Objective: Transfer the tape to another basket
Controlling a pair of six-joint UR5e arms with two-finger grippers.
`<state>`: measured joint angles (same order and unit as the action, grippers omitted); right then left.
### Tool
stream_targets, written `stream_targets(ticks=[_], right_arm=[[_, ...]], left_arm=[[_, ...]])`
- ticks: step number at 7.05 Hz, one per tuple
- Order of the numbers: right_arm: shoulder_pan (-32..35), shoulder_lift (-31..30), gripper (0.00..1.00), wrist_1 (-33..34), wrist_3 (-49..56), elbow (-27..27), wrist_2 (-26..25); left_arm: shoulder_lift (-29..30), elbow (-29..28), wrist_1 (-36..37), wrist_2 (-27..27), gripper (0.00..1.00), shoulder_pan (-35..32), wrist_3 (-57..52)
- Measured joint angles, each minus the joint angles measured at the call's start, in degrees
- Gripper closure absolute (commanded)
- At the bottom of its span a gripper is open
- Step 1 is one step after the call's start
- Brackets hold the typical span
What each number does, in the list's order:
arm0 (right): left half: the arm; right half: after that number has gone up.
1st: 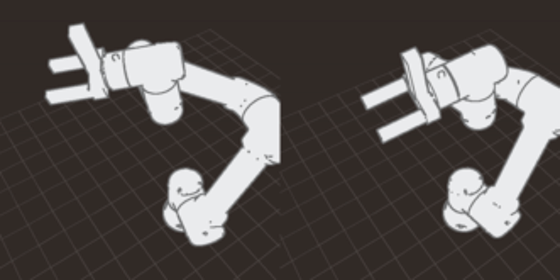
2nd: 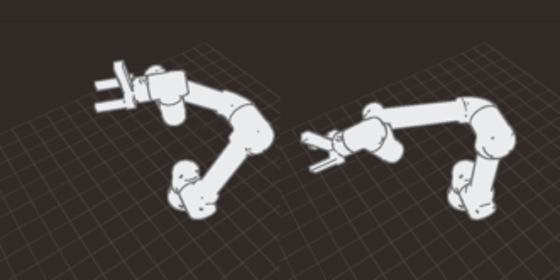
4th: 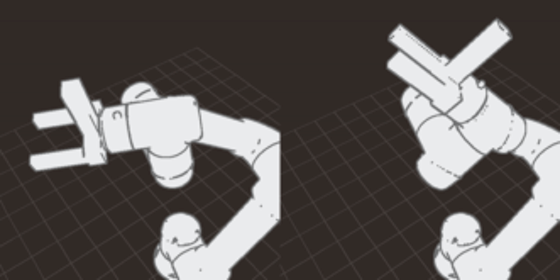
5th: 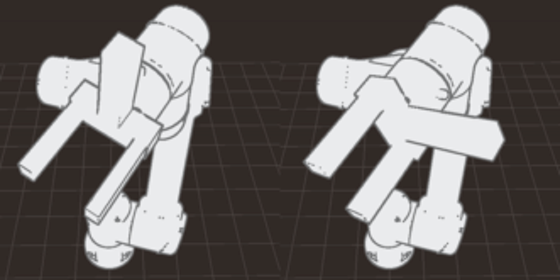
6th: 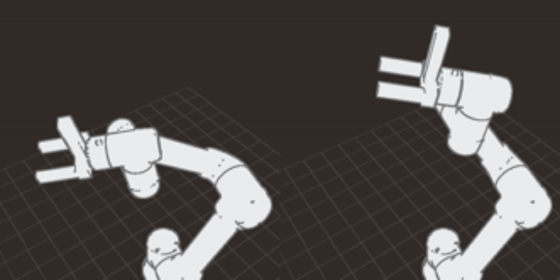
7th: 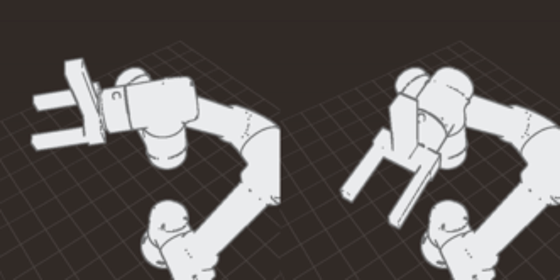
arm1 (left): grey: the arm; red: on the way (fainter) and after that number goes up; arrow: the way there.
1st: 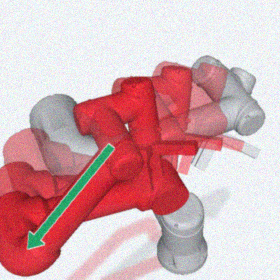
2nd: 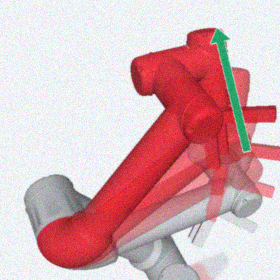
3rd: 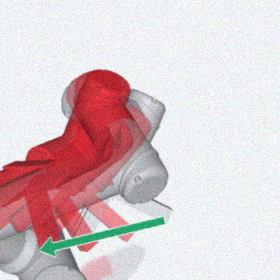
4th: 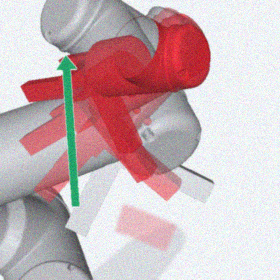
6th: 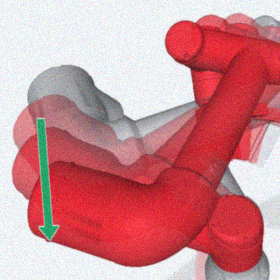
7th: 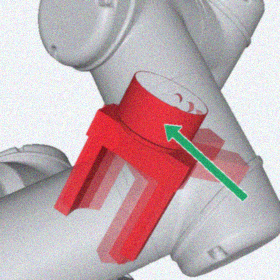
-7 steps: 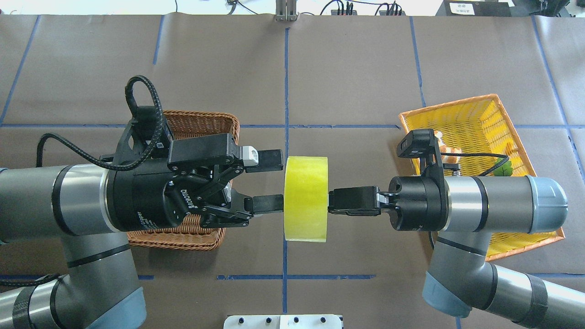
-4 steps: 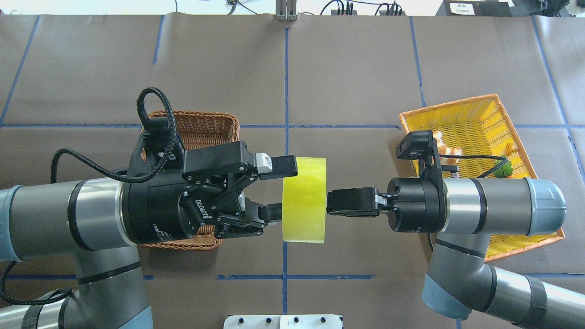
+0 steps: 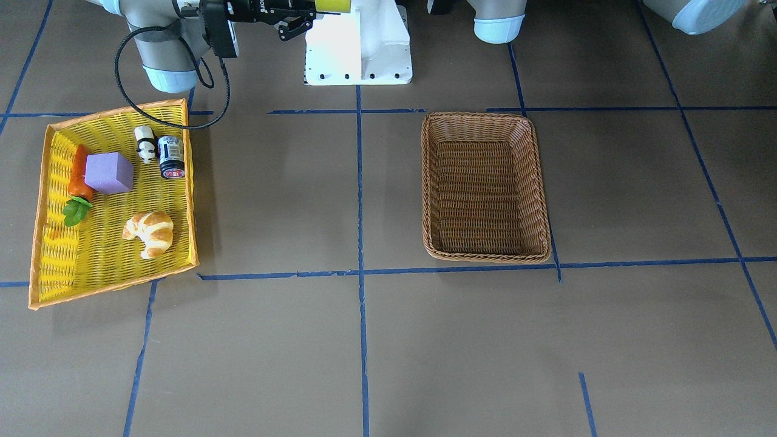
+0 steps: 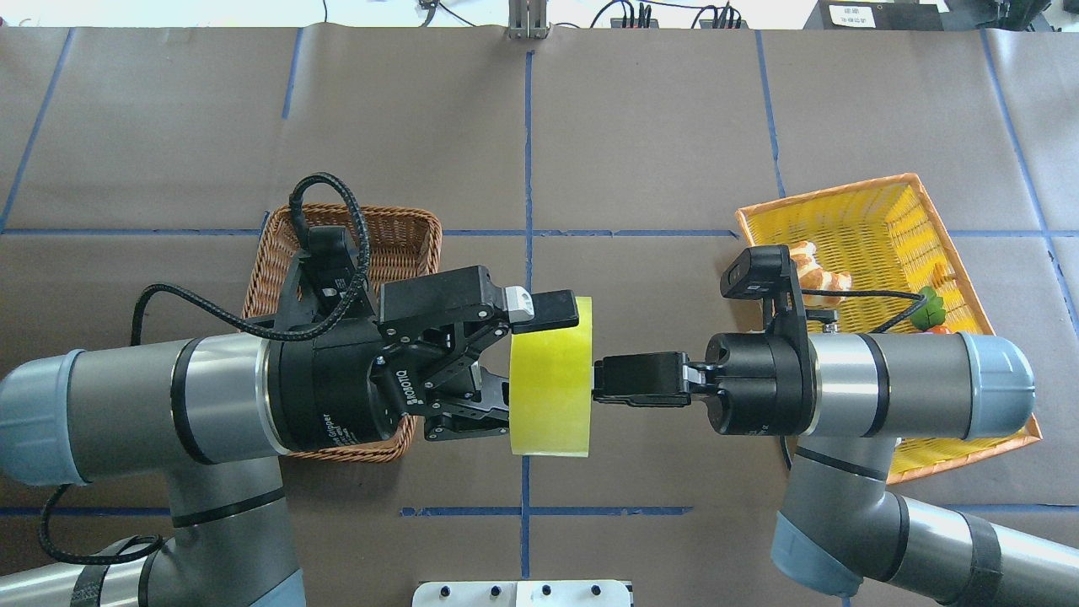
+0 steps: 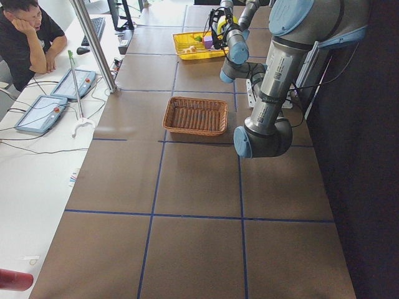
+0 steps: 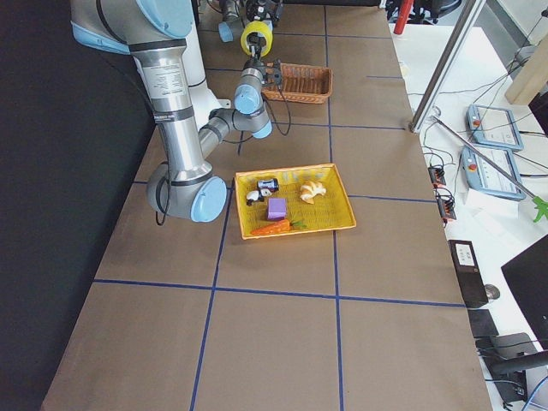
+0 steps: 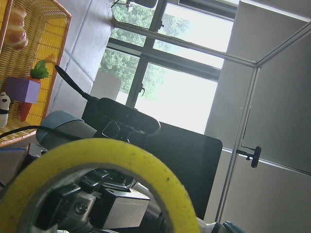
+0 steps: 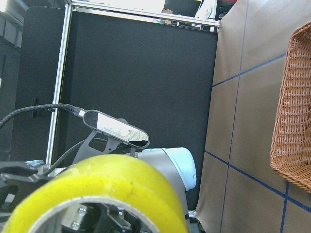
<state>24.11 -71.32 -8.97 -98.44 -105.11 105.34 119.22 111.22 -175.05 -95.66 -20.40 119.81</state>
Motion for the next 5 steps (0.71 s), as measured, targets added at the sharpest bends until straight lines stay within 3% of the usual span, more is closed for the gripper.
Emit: stream_targets(ticks=[1,3,4,5], right_arm=[[-0.2,0.0,0.99,0.0,0.0,0.0,-0.1],[-0.3,0.0,0.99,0.0,0.1,0.0,-0.1],[-0.4,0.0,0.99,0.0,0.1,0.0,-0.1],[-0.4,0.0,0.92,0.0,0.1,0.0,-0.1]], left_arm=[[0.2,-0.2,0.0,0.0,0.43,0.0,0.0],[0.3,-0.2,-0.1,0.0,0.92,0.0,0.0],[0.3,-0.2,-0.1,-0.1,0.98,0.0,0.1],[0.2,-0.2,-0.2,-0.1,1.00,0.0,0.1]])
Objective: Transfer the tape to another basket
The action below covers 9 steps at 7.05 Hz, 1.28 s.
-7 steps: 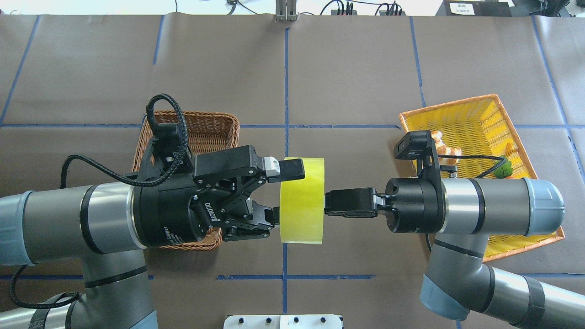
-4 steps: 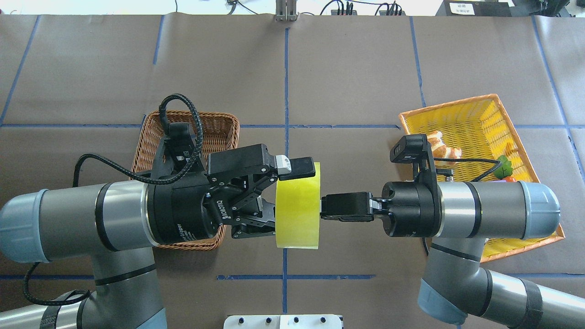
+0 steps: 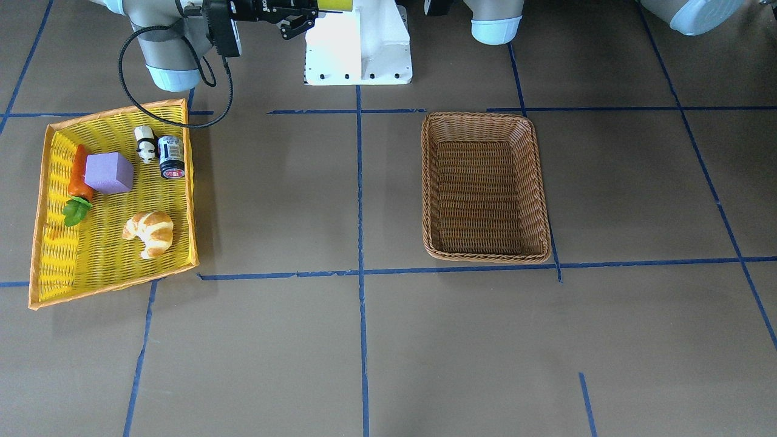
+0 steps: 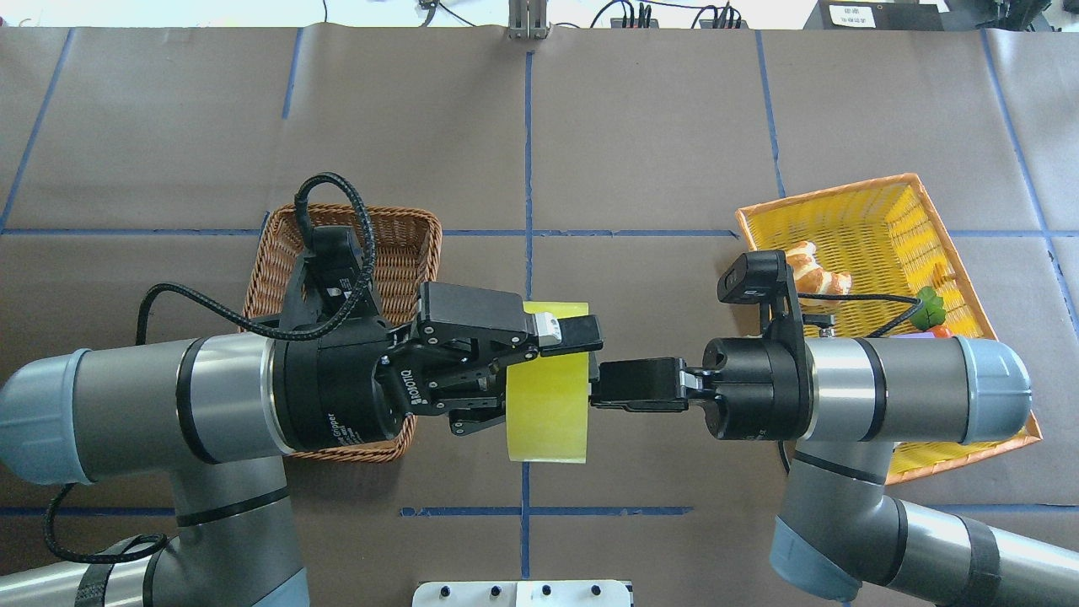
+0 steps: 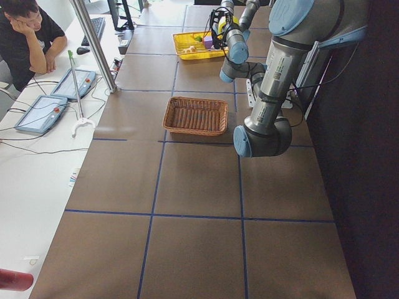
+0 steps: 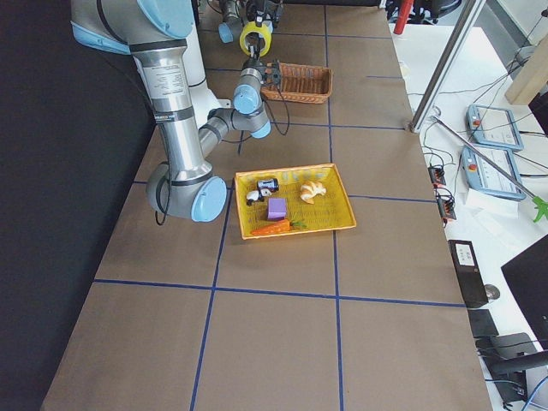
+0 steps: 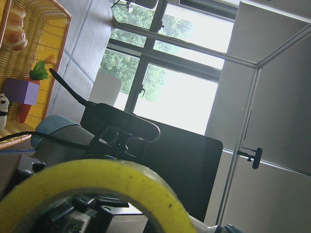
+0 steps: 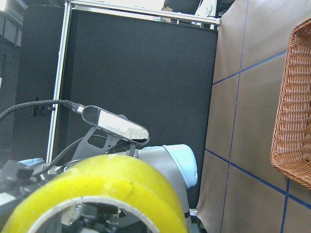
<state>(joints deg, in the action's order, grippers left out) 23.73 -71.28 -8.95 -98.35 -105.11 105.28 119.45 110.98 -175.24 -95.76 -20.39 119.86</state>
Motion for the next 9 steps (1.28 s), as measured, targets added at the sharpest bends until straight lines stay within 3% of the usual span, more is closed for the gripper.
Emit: stream_targets(ticks=[1,9], right_arm=[[0.0,0.0,0.01,0.0,0.0,0.0,0.0],[1.0,-1.5,0.00,0.0,0.4,-1.4,1.7]], left_arm=[[0.0,0.0,0.0,0.0,1.00,0.0,-0.1],[-0.4,0.9,0.1,-0.1,1.00,-0.9,-0.2]])
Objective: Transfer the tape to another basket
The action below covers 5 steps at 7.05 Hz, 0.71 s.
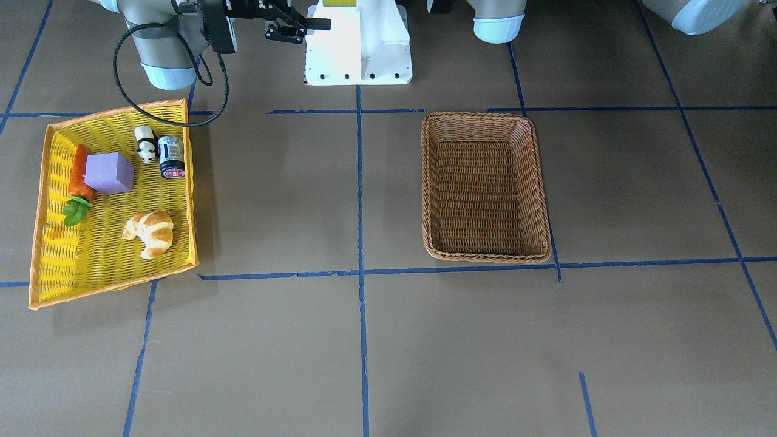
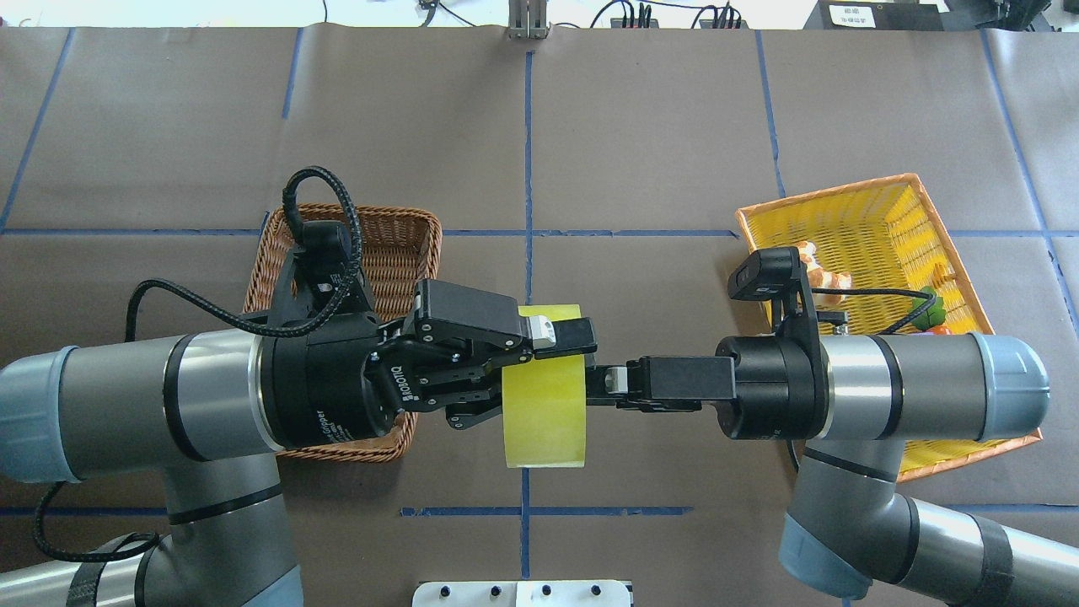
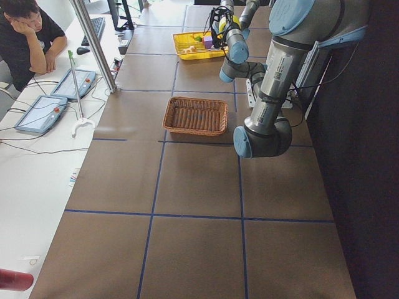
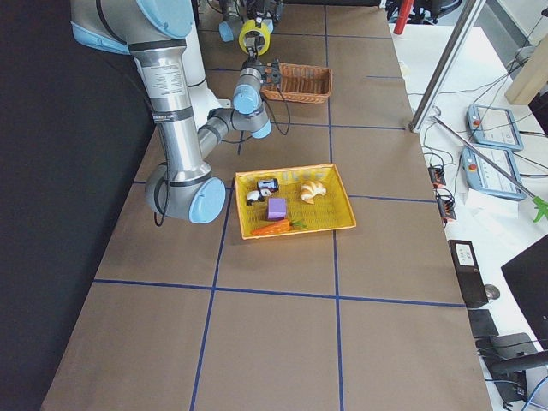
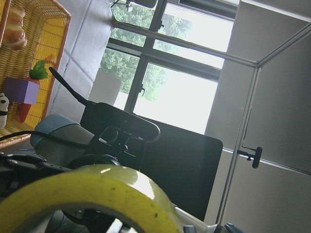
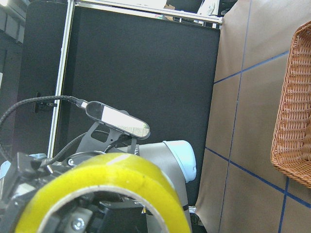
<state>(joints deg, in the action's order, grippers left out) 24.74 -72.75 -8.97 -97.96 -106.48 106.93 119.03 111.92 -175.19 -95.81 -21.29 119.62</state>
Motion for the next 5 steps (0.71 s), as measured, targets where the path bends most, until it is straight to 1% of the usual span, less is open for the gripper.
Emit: stream_targets(ticks=[1,2,3,5], right_arm=[[1.4,-1.3,0.00,0.1,-0.1,-0.3,2.0],[4.3,-2.6,0.00,1.0,-0.3,-0.5,5.4],[8.6,-3.6,0.00,3.9,-0.3,-0.6,10.2],[20.1,-3.8,0.00,14.6,-0.4,-0.7,24.6]], left_arm=[[-0.2,0.3,0.0,-0.1,1.00,-1.1,-0.1],[-0.4,0.5,0.0,-0.1,1.00,-2.4,-0.1],[-1.1,0.4,0.0,-0.3,1.00,-3.4,-0.1],[-3.4,-0.8,1.0,-0.4,1.00,-4.9,-1.3]])
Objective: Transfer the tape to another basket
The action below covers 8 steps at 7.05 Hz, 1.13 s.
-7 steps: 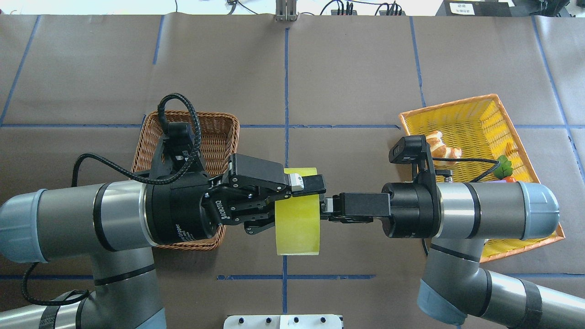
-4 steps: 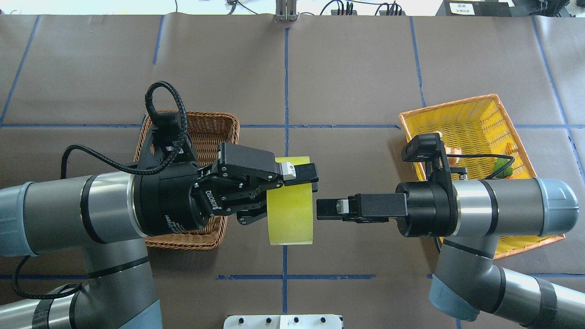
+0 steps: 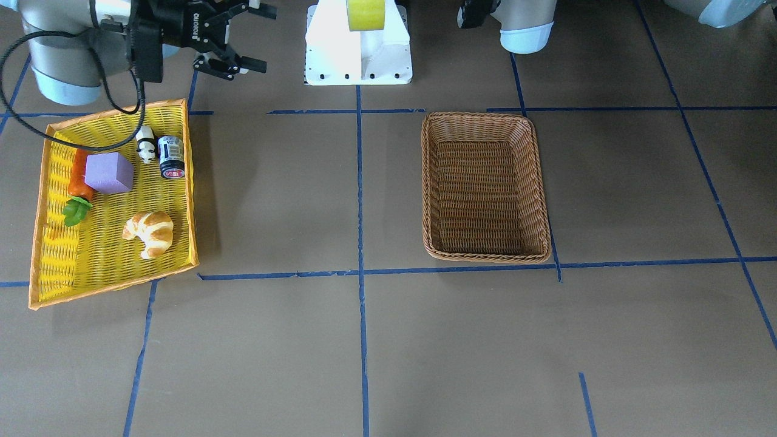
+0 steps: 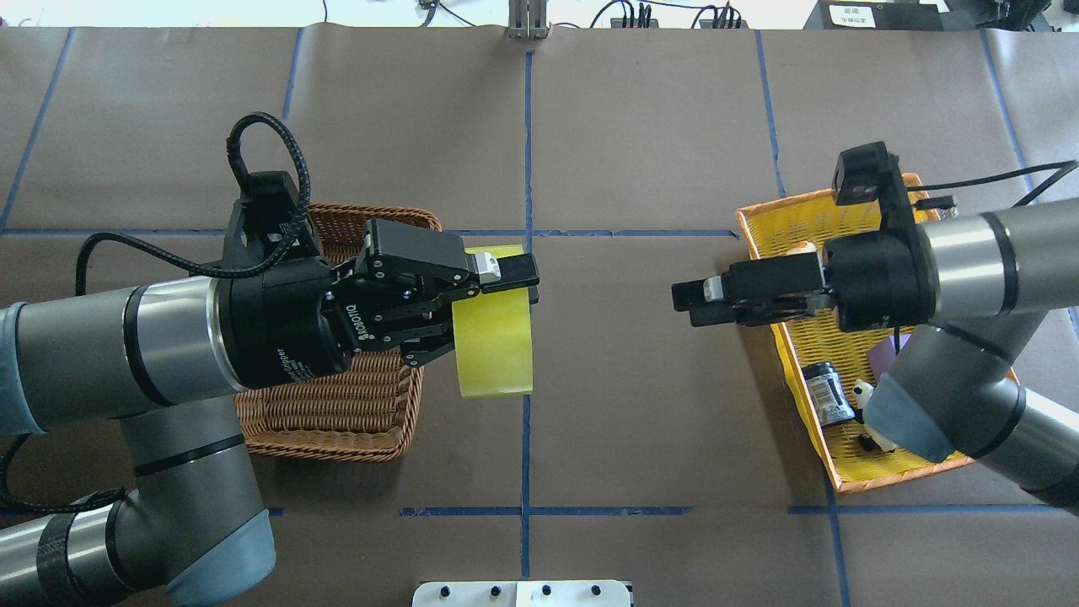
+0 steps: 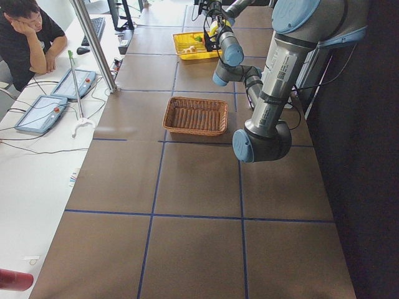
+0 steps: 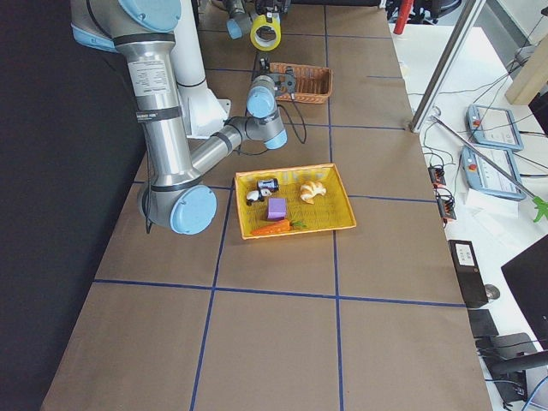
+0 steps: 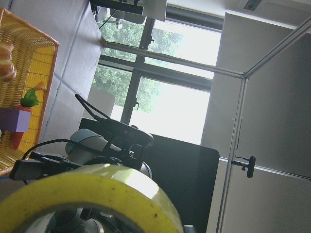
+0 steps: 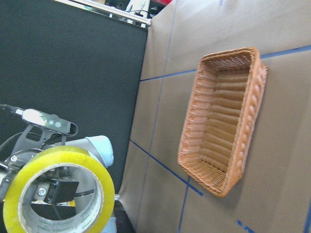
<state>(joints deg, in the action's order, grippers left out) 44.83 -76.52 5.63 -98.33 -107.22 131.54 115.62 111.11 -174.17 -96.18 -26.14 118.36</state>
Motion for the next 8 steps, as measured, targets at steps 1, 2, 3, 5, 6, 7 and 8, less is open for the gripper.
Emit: stream_targets(ticks=[1,2,3,5,6,7,8], right_arm=[[6.4,0.0,0.00,6.1,0.2,-0.1,7.6],[12.0,-0.1,0.00,11.5,0.5,-0.1,13.5],[16.1,-0.4,0.00,16.1,1.8,0.0,16.8],[19.4,-2.3,0.00,26.0,10.0,0.1,17.1],[19.9,-3.3,0.00,31.4,15.5,0.1,14.4],[20.0,-3.8,0.00,37.1,21.6,0.1,10.8],[20.0,-4.3,0.00,42.9,28.6,0.1,7.7]], left_arm=[[-0.8,-0.6,3.2,-0.1,1.00,-0.2,-2.4],[-1.2,-0.8,8.8,-0.2,1.00,-0.2,-5.7],[-1.4,-0.8,15.9,-0.9,1.00,-0.4,-10.1],[-1.4,-0.3,32.1,-2.7,1.00,-1.6,-20.7],[-1.5,-0.2,38.6,-2.9,1.00,-2.6,-24.7],[-1.5,-0.1,44.2,-3.0,1.00,-3.6,-28.6],[-1.6,0.0,50.0,-3.0,1.00,-4.5,-32.6]])
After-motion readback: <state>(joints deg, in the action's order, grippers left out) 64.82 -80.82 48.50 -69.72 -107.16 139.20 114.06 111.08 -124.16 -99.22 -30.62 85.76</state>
